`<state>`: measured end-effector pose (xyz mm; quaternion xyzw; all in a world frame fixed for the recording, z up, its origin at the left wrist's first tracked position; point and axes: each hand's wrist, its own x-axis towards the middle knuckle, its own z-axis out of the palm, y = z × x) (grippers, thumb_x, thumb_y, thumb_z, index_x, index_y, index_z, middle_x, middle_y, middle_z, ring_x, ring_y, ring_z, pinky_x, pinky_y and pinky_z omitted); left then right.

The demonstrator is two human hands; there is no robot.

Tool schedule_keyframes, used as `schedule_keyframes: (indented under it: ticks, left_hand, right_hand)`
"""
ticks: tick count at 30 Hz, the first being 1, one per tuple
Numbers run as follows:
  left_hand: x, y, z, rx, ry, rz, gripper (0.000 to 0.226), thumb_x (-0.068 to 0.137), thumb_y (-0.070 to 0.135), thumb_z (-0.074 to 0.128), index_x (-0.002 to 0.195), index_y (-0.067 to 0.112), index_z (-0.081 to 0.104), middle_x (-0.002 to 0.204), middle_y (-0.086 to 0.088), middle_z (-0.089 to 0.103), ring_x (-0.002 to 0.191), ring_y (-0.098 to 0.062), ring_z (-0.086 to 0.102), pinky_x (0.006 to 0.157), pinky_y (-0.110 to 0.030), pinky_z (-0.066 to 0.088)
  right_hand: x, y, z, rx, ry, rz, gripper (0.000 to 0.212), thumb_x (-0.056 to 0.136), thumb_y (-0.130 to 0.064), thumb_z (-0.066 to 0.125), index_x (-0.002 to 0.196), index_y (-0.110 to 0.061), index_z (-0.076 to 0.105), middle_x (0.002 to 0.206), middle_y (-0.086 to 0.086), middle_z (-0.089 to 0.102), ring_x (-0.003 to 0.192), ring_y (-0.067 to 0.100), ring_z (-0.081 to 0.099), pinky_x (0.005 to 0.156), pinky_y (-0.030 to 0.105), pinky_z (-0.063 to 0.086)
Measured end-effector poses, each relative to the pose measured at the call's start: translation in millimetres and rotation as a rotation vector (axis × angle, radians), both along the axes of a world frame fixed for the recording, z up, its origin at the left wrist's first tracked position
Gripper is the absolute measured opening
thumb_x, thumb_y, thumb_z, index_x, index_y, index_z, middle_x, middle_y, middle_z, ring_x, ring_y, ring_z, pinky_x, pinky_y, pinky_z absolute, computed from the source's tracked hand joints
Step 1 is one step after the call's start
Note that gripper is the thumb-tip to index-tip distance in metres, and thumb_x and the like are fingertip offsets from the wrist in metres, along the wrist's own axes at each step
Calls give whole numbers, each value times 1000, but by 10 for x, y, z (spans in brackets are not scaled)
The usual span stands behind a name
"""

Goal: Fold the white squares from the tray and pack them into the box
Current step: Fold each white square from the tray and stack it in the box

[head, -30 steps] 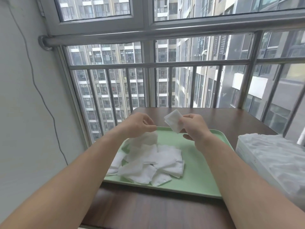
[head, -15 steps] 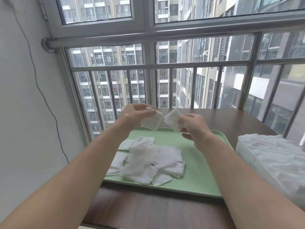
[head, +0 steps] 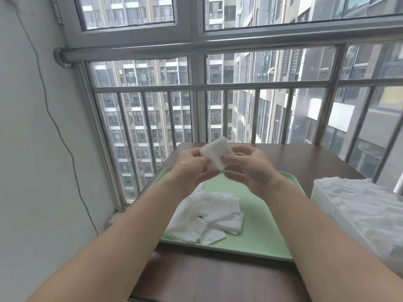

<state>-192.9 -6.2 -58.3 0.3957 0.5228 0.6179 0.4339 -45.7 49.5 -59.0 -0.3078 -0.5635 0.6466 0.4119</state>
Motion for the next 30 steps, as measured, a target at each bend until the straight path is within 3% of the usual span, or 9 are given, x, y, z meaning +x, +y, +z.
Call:
schedule_keyframes:
  ticks: [3, 7, 13, 17, 20, 22, 26, 28, 30]
  left_hand:
    - [37, -18, 13, 20, -35, -35, 25, 97, -8, 50, 110, 4, 68, 100, -15, 70, 85, -24, 69, 76, -32, 62]
    - [70, -49, 2, 14, -77, -101, 25, 101, 0, 47, 118, 0, 66, 107, -18, 70, 94, -29, 67, 91, -41, 58]
    - [8, -96, 31, -4, -205, -167, 36, 101, 34, 52, 118, 7, 68, 102, -10, 72, 92, -26, 68, 90, -43, 56]
    - [-158, -137, 73, 69, 75, -83, 15, 91, 6, 68, 105, 9, 70, 94, -9, 67, 91, -25, 65, 91, -42, 57]
    - [-318, -198, 183, 68, 193, 67, 14, 86, 3, 71, 96, 12, 68, 93, -9, 65, 92, -27, 64, 97, -51, 55]
    - [-463, -227, 214, 63, 131, 137, 15, 81, 4, 72, 91, 12, 65, 91, -8, 63, 90, -26, 62, 97, -50, 53]
    - [-756, -173, 81, 57, -121, 255, 23, 88, -5, 66, 104, 12, 61, 119, -16, 63, 105, -30, 68, 79, -38, 60]
    - [-843, -154, 13, 74, -213, 301, 19, 93, -2, 62, 101, 15, 58, 117, -18, 65, 97, -31, 73, 79, -39, 61]
    - [-896, -163, -33, 85, -240, 321, 16, 95, 2, 61, 105, 15, 58, 114, -18, 68, 91, -30, 75, 81, -42, 61]
  right_hand:
    - [-12, 34, -21, 4, -57, -58, 25, 79, -12, 81, 97, -16, 64, 86, 1, 72, 79, 19, 67, 65, 31, 44]
    - [-37, 45, -41, 16, -54, -89, 23, 79, -9, 81, 88, -14, 61, 87, 7, 70, 75, 21, 66, 60, 29, 48]
    - [-86, -53, -42, 145, -160, -186, 36, 79, -21, 85, 77, -15, 49, 70, 1, 57, 57, 15, 56, 54, 27, 51]
    - [-182, -122, -57, 482, -463, -261, 47, 79, -49, 80, 66, -18, 47, 60, -5, 50, 56, 18, 49, 57, 35, 42]
    - [-249, -182, -35, 584, -636, -241, 29, 91, -44, 68, 76, -20, 59, 72, -6, 64, 71, 19, 65, 69, 39, 53]
    - [-257, -185, 5, 592, -739, -175, 10, 94, -29, 63, 91, -19, 67, 87, -4, 69, 83, 19, 67, 76, 36, 55]
    - [-363, -125, 122, 606, -889, 3, 20, 93, -10, 57, 102, -18, 73, 87, -8, 67, 81, 12, 62, 66, 19, 45]
    - [-490, -91, 164, 619, -938, 99, 20, 94, -10, 58, 106, -16, 73, 90, -6, 68, 76, 7, 61, 57, 12, 43]
    - [-641, -57, 155, 658, -975, 181, 21, 94, -16, 64, 114, -13, 71, 105, 1, 71, 82, 9, 64, 66, 13, 47]
